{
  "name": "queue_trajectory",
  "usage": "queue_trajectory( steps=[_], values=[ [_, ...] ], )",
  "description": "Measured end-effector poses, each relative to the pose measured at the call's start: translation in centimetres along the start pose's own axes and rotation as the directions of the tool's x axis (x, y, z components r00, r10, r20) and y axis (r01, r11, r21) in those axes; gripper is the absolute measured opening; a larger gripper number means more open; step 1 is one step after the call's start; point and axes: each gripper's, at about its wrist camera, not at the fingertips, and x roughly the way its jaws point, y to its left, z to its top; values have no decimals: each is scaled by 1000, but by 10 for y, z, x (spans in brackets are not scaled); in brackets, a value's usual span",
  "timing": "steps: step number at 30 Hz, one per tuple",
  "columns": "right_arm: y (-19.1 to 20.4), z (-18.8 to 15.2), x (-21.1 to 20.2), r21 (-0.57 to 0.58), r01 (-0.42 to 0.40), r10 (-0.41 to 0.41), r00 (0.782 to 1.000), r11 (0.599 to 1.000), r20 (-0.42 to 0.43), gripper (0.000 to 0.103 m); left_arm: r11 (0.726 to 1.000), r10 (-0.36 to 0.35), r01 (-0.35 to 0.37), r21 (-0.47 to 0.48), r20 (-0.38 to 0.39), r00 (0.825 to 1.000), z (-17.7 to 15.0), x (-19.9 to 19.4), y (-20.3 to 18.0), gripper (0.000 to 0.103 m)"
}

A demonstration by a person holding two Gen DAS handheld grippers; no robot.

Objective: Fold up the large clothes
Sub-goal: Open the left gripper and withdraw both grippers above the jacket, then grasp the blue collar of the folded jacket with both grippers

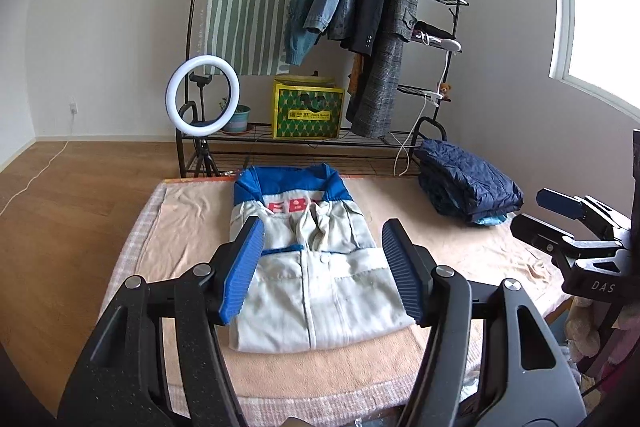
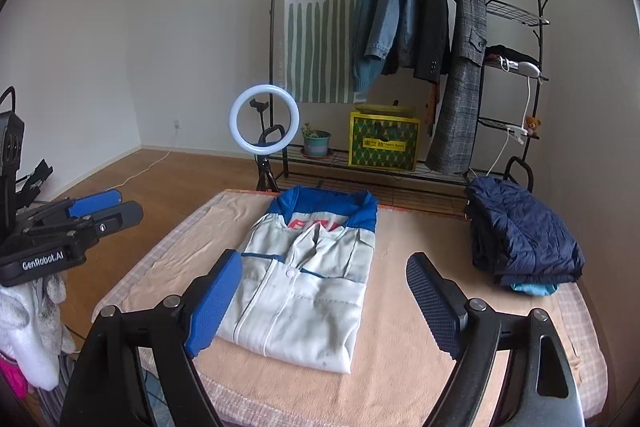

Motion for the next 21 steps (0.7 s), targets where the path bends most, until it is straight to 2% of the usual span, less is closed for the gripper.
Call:
queue_trajectory(
  steps=[3, 7, 13, 17, 21],
  values=[
    [-8, 9, 12, -2, 0, 0, 1000, 1000, 10, 86, 1000, 14, -14, 1, -5, 1000, 21, 15, 8, 64],
    [-28, 22, 33, 13, 13, -13, 999, 1000, 33, 86, 999, -15, 14, -34, -38, 999, 55, 40, 32, 64],
    [-71, 59, 78, 76, -11, 12, 1000, 997, -11, 86, 995, -23, 17, -103, -58, 998, 105, 82, 79, 64],
    [-98, 81, 119, 123, -33, 39, 998, 992, -46, 86, 983, -55, 36, -182, -103, 993, 129, 129, 120, 63],
    [-116, 99, 165, 155, -101, 115, 990, 983, -81, 86, 978, -68, 33, -206, -169, 983, 135, 184, 149, 63]
  ],
)
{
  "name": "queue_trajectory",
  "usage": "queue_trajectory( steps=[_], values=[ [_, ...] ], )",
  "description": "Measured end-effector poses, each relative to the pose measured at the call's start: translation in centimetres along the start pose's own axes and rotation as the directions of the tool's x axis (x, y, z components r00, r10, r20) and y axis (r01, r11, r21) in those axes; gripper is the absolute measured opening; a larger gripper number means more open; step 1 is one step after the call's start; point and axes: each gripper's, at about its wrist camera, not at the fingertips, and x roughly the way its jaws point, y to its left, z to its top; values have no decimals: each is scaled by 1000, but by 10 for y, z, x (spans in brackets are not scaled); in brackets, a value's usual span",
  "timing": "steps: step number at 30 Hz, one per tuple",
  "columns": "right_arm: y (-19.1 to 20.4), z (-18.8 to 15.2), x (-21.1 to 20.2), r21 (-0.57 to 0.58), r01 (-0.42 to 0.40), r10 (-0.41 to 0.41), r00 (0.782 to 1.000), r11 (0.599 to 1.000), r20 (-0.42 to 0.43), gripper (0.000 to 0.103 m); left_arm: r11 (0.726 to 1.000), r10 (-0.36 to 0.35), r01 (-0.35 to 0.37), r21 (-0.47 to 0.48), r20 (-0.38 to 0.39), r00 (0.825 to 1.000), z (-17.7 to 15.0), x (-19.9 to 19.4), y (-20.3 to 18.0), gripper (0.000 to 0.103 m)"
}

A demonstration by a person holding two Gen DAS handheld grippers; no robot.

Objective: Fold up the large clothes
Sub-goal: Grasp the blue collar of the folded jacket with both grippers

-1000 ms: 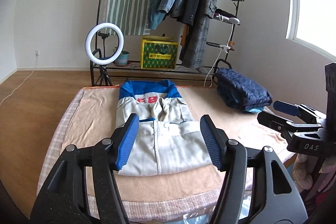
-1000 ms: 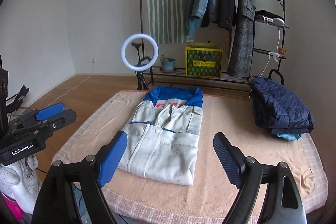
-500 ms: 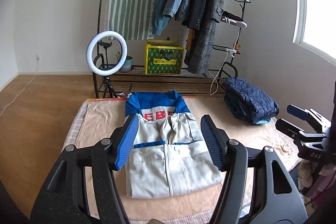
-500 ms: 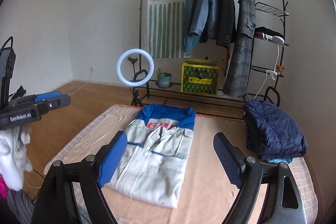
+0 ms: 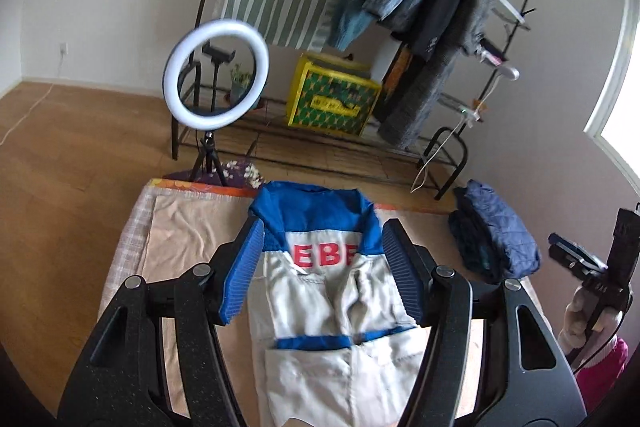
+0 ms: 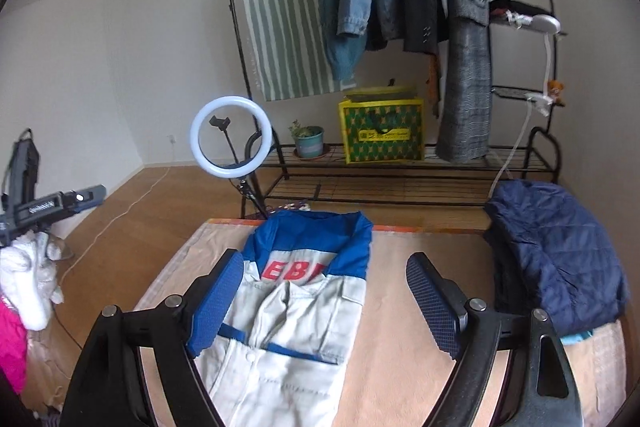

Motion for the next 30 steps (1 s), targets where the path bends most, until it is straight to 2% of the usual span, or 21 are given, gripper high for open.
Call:
queue_trajectory(
  steps=[2, 4, 6, 8, 10, 15, 20, 24, 30],
  values=[
    [-9, 9, 28, 3, -28, 28, 999, 1000, -26, 85, 1000, -13, 12, -19, -40, 999, 5, 32, 15, 63],
    [-19, 15, 57, 17, -43, 44, 997, 999, -56, 77, 999, -30, 27, -44, -88, 996, 6, 68, 31, 63],
    [-27, 16, 87, 38, -50, 53, 995, 998, -89, 76, 998, -32, 25, -56, -118, 993, 3, 97, 41, 63],
    [-38, 15, 119, 56, -54, 60, 991, 997, -121, 74, 998, -46, 37, -59, -157, 987, 1, 133, 51, 63],
    [-49, 11, 149, 82, -65, 77, 985, 995, -155, 68, 998, -45, 34, -58, -185, 982, -2, 162, 59, 63],
    [-72, 0, 213, 126, -74, 100, 971, 989, -218, 65, 992, -76, 48, -113, -258, 963, -10, 236, 87, 63],
    [-92, -11, 276, 167, -79, 121, 958, 983, -259, 65, 991, -72, 37, -126, -291, 954, -14, 290, 102, 63],
    [-108, -18, 323, 224, -82, 145, 949, 971, -281, 59, 991, -61, 18, -134, -322, 945, -16, 332, 114, 63],
    [-118, -30, 381, 275, -79, 165, 938, 958, -305, 56, 985, -50, -9, -175, -333, 942, -10, 373, 132, 63]
  ],
)
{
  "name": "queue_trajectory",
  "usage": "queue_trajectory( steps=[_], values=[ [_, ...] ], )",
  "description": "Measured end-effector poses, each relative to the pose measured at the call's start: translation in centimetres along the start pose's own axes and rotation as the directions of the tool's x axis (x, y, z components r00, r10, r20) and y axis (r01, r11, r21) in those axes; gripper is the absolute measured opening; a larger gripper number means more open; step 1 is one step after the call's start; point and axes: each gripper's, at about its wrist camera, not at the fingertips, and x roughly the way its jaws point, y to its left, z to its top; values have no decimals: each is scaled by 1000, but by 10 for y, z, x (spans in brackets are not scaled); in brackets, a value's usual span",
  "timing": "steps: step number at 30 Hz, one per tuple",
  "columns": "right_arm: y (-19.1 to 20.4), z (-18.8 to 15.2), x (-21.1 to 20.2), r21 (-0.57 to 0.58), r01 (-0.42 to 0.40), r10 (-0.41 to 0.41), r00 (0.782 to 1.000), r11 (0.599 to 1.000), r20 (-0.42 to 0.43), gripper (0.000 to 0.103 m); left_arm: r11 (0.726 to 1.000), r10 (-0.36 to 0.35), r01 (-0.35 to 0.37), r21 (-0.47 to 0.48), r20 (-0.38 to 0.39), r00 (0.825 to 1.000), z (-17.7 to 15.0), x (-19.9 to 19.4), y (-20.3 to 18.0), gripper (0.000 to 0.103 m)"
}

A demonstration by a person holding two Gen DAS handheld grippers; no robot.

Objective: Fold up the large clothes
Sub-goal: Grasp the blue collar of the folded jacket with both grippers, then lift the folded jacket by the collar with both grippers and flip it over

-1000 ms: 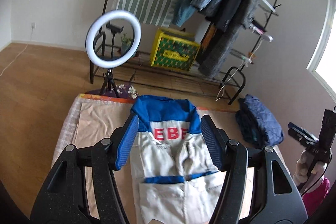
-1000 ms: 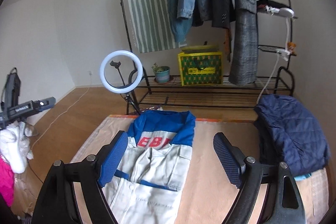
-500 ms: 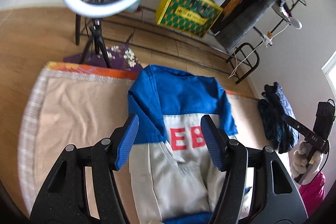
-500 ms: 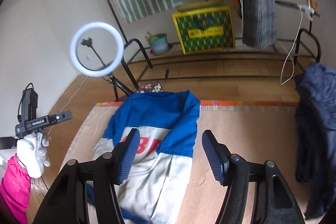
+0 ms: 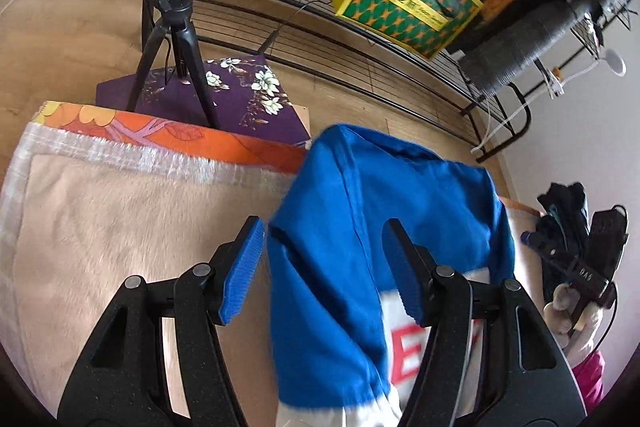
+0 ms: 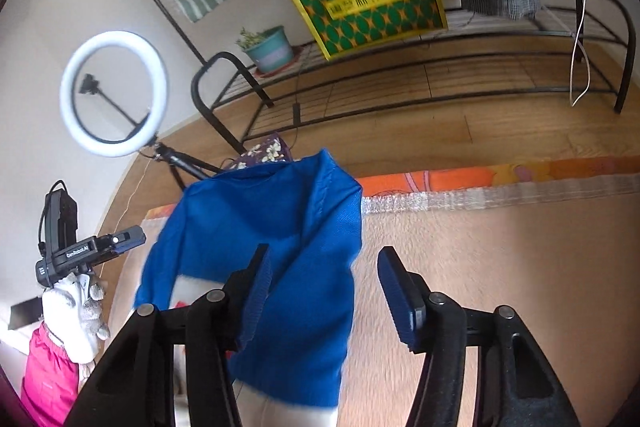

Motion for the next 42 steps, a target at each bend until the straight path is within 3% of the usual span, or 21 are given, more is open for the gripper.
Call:
queue_trajectory(
  steps=[8, 10, 11, 14, 15, 18, 23, 30, 42],
  values=[
    [9, 7, 41, -8, -4, 4, 1000, 1000, -26, 55, 998, 42, -40, 47, -34, 999, 6, 41, -5, 63],
    [11, 6, 48, -7, -1, 1, 999, 1000, -40, 41, 997, 53, -51, 57, -34, 998, 5, 48, -8, 63],
    [13, 6, 50, -13, 12, -12, 999, 1000, -47, 39, 997, 60, -58, 57, -28, 998, 4, 50, -8, 59],
    [15, 7, 52, -29, 42, -43, 998, 999, -46, 21, 993, 93, -91, 79, -18, 996, 2, 55, -13, 18],
    [15, 7, 51, -32, 45, -46, 998, 998, -39, 16, 991, 100, -98, 95, -9, 995, 2, 54, -16, 9],
    [18, 7, 44, -41, 54, -54, 998, 998, -9, 5, 977, 128, -135, 164, 49, 991, -2, 45, -31, 3],
    [35, 9, 25, -79, 70, -67, 997, 994, 44, 2, 984, 88, -106, 143, 128, 988, -6, 18, -44, 2],
    [61, 9, -19, -98, 47, -35, 993, 994, 115, 1, 980, 8, -47, 194, 195, 981, -16, -37, -76, 1],
    [111, -32, -123, -159, -1, 30, 984, 987, 178, 1, 959, -85, 7, 283, 264, 961, -84, -149, -119, 1]
  ],
)
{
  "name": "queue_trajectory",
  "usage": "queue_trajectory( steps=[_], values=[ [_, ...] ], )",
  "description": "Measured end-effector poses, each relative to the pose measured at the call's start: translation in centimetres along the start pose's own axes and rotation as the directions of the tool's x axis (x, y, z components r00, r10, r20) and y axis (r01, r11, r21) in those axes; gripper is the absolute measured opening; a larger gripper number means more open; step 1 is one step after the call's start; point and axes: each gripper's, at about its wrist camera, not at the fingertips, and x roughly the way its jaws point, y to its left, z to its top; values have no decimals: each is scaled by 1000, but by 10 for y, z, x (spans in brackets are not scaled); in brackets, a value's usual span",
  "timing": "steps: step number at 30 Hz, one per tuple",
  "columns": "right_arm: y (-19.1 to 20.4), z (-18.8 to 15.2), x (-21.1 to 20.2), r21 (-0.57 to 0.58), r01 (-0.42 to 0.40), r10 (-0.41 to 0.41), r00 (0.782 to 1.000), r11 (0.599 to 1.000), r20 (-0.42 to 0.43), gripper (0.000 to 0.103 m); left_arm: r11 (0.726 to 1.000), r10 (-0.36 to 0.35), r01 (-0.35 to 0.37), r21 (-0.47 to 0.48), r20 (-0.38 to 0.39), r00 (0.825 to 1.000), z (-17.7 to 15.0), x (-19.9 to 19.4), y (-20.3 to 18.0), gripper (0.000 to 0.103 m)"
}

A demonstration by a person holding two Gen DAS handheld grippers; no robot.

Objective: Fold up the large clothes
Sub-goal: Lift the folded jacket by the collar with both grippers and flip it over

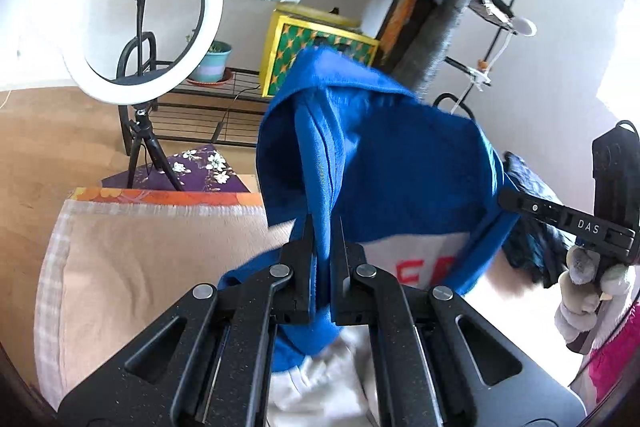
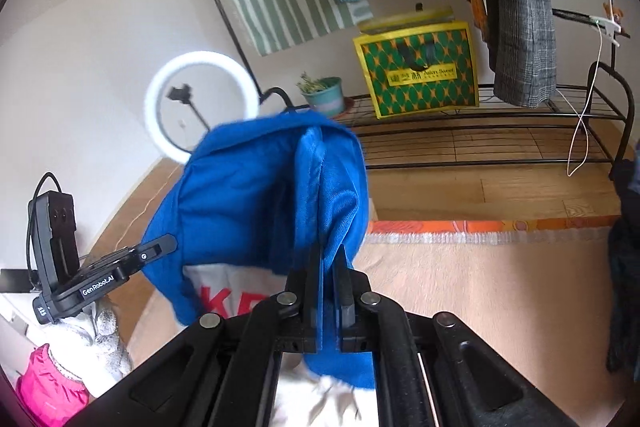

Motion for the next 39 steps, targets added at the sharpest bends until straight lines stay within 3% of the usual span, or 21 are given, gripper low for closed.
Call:
queue_trajectory(
  steps=[7, 13, 18, 24, 26, 31, 35, 37, 39],
  values=[
    [26, -41, -76, -36, -25, 25, 1000, 999, -6, 1, 1000, -4, 3, 25, 19, 1000, -39, -66, -16, 1],
    [34, -89, -117, -30, -35, 34, 999, 999, -25, 1, 1000, -12, 11, 29, 34, 999, -90, -114, -26, 1],
    [38, -130, -138, -14, -53, 52, 997, 999, -63, 1, 998, -26, 26, 54, -12, 1000, -136, -142, -31, 1],
    [37, -174, -193, -6, -66, 66, 995, 998, -70, 26, 991, 42, -29, 128, -103, 994, -214, -189, -31, 1],
    [36, -185, -218, 0, -64, 64, 996, 998, -54, 26, 994, 47, -36, 106, -110, 993, -233, -212, -26, 1],
    [49, -200, -287, -38, -48, 49, 999, 998, 4, 26, 998, 49, -47, 47, -60, 997, -243, -269, -23, 1],
    [67, -204, -338, -86, -26, 32, 997, 996, 63, 26, 1000, 22, -22, 12, -16, 1000, -229, -314, -29, 2],
    [74, -199, -359, -109, -11, 21, 995, 994, 93, 26, 999, 18, -18, 27, 11, 1000, -217, -336, -37, 6],
    [80, -200, -380, -123, -8, 22, 993, 992, 116, 26, 999, 18, -19, 41, 39, 999, -209, -357, -46, 20]
  ],
)
